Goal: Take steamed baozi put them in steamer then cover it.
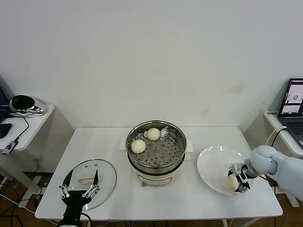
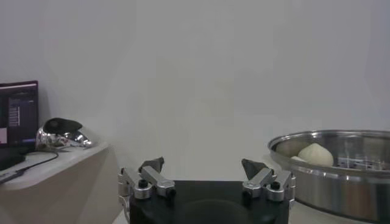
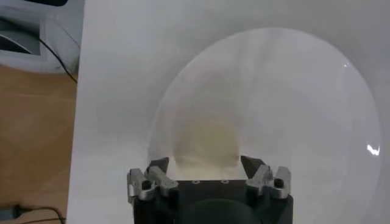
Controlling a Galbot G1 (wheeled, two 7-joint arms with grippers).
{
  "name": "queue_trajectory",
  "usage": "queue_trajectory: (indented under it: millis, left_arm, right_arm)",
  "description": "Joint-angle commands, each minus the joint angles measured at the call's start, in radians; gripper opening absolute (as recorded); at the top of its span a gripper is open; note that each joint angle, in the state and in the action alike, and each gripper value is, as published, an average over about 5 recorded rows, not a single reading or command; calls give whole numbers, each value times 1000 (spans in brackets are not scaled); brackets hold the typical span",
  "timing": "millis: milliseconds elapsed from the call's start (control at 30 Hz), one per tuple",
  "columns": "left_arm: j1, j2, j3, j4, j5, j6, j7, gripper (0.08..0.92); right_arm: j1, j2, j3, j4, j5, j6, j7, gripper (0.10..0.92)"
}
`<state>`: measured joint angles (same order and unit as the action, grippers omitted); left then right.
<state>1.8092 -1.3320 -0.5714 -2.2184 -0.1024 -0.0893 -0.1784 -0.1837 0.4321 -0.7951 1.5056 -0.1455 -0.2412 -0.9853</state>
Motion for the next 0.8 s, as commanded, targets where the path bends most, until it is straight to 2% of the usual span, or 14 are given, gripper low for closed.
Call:
queue_trajectory:
  millis: [33, 167, 500, 800]
  left_arm:
    - [0, 1, 1, 0, 0, 0, 0, 823]
    - [-1, 1, 2, -2, 0, 0, 0, 823]
    - [-5, 8, 4, -2, -4, -2, 0, 823]
    - [-11, 14, 7, -1, -8, -2, 1, 823]
  right_arm:
    - [-24, 9, 27, -16, -5, 1, 3, 646]
    - [20, 5, 20, -13, 14, 4, -11, 615]
    - [306, -18, -37, -19, 141, 28, -83, 611]
    - [743, 97, -234, -47, 303, 49, -126, 618]
